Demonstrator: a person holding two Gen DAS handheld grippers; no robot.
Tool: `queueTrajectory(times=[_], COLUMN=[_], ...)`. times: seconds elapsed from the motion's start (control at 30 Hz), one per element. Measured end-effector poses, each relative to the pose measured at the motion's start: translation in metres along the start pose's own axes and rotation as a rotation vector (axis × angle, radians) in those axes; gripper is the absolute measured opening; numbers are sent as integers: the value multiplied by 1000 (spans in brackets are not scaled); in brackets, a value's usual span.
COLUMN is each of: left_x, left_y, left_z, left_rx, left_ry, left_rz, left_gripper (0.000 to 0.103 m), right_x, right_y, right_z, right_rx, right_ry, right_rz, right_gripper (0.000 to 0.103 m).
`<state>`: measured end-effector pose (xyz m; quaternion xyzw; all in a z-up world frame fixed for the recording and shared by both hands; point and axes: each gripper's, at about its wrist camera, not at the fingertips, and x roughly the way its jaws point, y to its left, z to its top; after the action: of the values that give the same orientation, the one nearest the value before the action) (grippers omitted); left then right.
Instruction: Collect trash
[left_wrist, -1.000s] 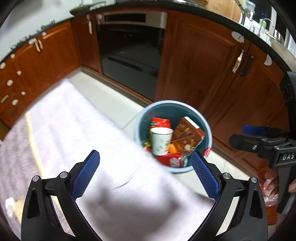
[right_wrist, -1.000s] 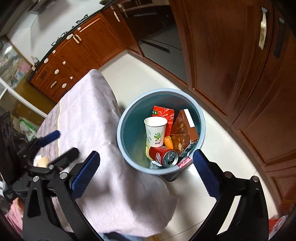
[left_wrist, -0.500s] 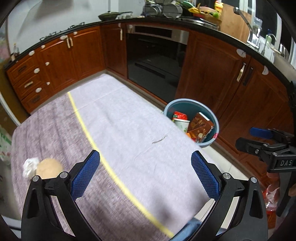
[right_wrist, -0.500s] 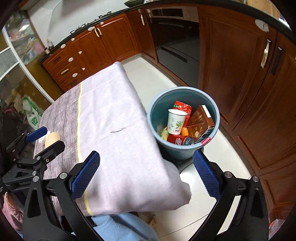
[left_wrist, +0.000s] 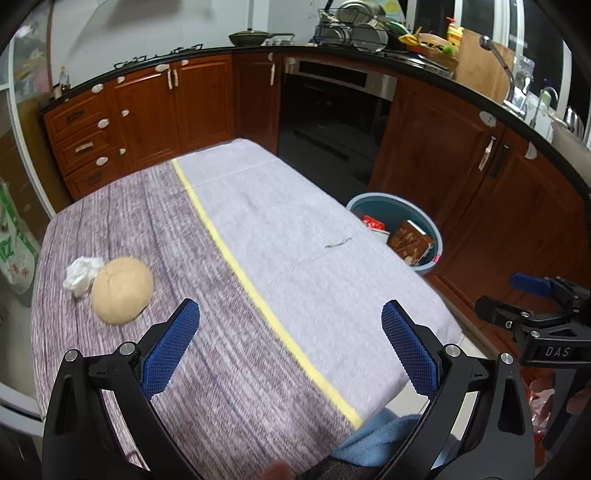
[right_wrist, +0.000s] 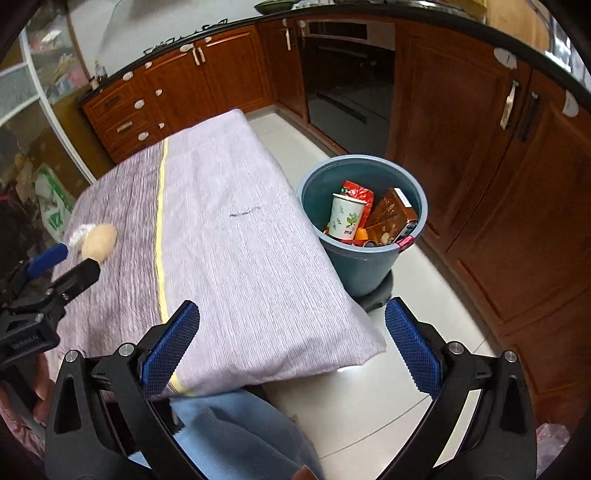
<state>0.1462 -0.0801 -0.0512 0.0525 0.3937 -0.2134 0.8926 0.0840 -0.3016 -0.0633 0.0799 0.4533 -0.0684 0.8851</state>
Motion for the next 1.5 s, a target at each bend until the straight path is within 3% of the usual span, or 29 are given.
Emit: queueTrajectory(times=[0.4,1.5], left_x=[0,1], left_y=[0,-4], left_z=[-17,-15], left_rx=[21,35], left_ry=[12,16], left_rz=[30,36], left_gripper=[99,99], right_x=[0,4], right_y=[12,11], right_z=[-12,-13], right_rx=[-28,-35], right_ry=[-9,16], right_rz=[-29,-25], right_gripper=[97,97])
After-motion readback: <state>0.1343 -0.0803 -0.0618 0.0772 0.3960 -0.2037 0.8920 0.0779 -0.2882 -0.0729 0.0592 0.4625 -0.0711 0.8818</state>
